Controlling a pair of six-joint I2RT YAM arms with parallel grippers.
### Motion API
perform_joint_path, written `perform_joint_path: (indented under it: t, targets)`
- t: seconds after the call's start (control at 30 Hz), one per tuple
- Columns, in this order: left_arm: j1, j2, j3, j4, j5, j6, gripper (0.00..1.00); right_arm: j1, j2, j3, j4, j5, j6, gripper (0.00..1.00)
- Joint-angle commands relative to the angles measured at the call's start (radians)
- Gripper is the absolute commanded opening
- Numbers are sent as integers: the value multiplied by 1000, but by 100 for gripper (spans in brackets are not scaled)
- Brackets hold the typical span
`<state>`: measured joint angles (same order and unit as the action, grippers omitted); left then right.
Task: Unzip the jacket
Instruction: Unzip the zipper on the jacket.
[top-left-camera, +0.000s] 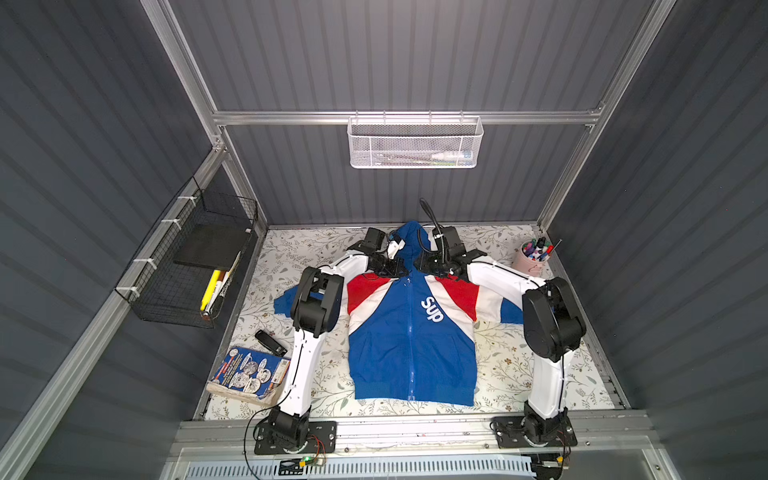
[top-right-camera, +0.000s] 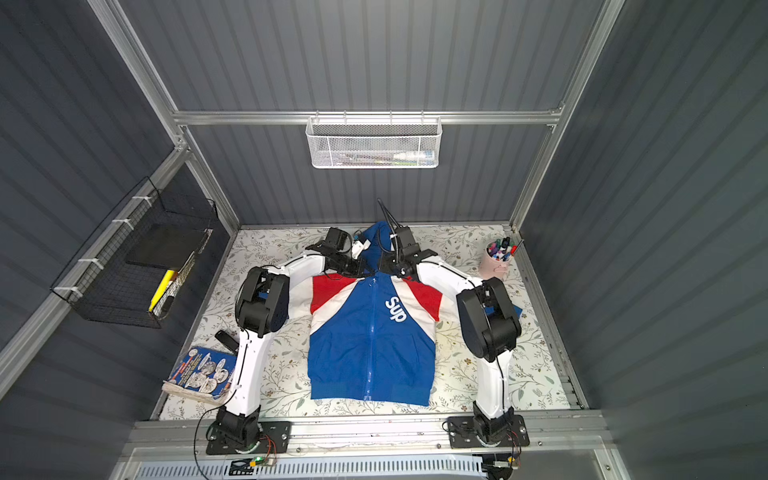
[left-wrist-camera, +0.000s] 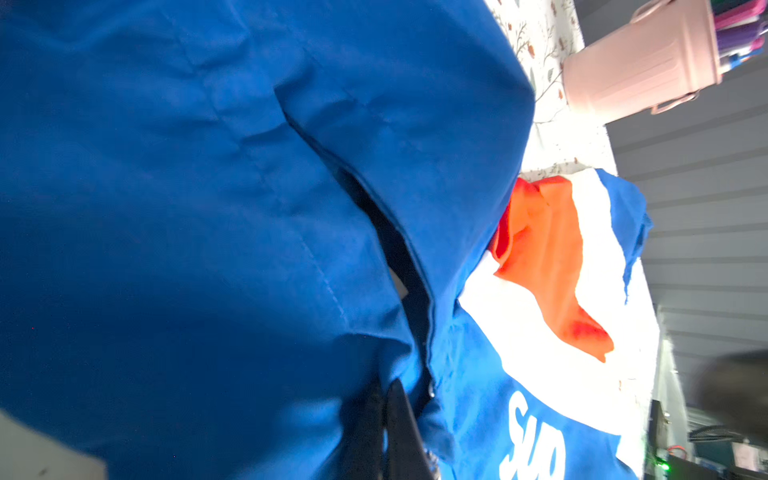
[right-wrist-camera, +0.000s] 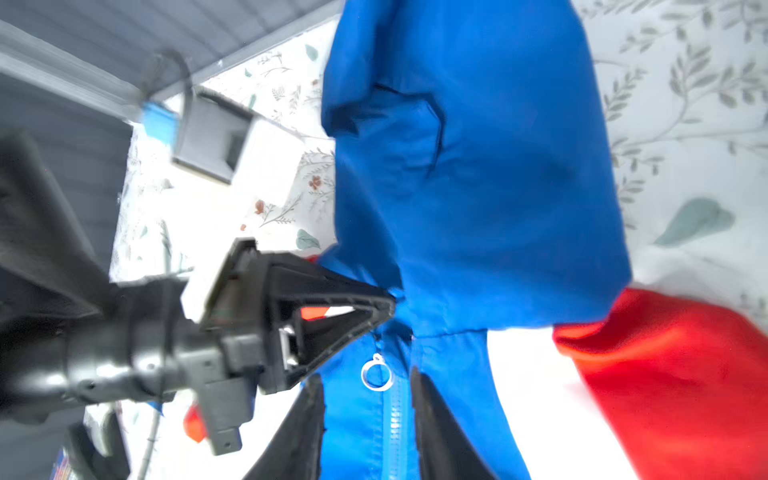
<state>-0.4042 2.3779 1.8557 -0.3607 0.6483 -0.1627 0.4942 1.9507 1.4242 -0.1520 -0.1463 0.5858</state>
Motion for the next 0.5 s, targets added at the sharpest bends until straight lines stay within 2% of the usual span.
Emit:
perform_joint_path:
  t: [0.0, 0.17, 0.3, 0.47]
  targets:
    - [11, -31, -2, 3, 58, -18, 0, 12, -24, -68, 166, -5, -73, 55]
    - [24, -12, 6, -11, 99, -31, 0, 51, 7, 21, 9, 35, -152, 53]
    - [39, 7, 23, -36, 116, -36, 0, 66, 28, 33, -40, 47, -154, 43]
    - [50, 23, 28, -41, 135, -43, 0, 73, 75, 66, -73, 18, -119, 36]
